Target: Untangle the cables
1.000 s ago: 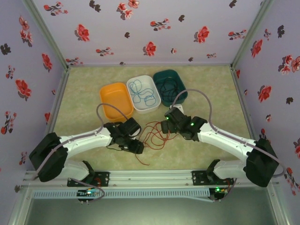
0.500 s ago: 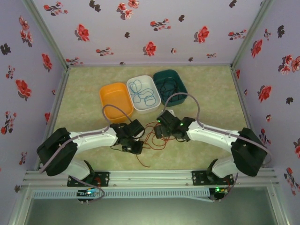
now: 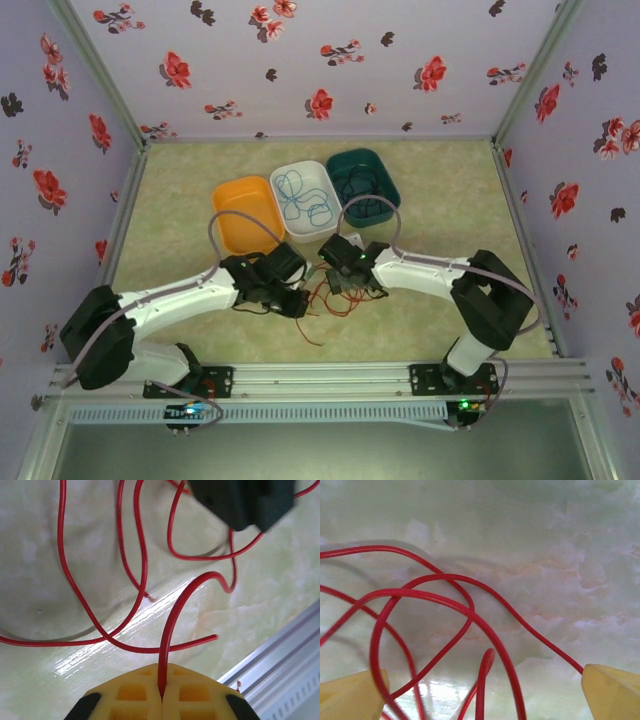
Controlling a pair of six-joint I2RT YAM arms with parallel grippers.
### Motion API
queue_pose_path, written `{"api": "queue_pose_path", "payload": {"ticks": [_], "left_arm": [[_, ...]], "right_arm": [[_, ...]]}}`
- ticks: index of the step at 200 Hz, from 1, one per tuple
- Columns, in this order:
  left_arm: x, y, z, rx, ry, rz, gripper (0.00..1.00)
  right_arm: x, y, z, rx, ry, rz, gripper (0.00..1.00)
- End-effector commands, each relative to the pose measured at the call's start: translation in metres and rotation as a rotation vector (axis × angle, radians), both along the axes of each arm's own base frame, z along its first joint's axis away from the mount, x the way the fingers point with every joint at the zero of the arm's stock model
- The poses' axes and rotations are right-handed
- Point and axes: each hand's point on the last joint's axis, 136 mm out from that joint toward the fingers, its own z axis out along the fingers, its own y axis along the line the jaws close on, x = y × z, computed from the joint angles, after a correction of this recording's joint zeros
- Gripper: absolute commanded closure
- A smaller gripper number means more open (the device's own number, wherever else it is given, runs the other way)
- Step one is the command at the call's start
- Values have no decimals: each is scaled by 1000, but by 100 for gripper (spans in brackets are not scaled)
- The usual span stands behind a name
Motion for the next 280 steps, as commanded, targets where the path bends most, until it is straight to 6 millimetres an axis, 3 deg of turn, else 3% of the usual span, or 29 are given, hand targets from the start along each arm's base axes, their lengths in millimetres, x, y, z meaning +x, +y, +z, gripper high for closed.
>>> {"api": "queue_pose_path", "payload": {"ticks": [1, 105, 173, 232, 280], "left_arm": [[2, 9, 22, 4, -49, -51, 100], [18, 39, 102, -146, -225, 6, 100], [21, 57, 145, -211, -331, 22, 100], [9, 46, 173, -296, -365, -93, 100], [0, 29, 178, -345, -344, -194, 100]], "right_arm": [[7, -17, 0, -56, -7, -74, 1], [15, -61, -18, 13, 76, -283, 1], [8, -86, -24, 23, 75, -372, 1], [9, -111, -14, 7, 27, -433, 1], [16, -121, 20, 50, -72, -444, 1]]}}
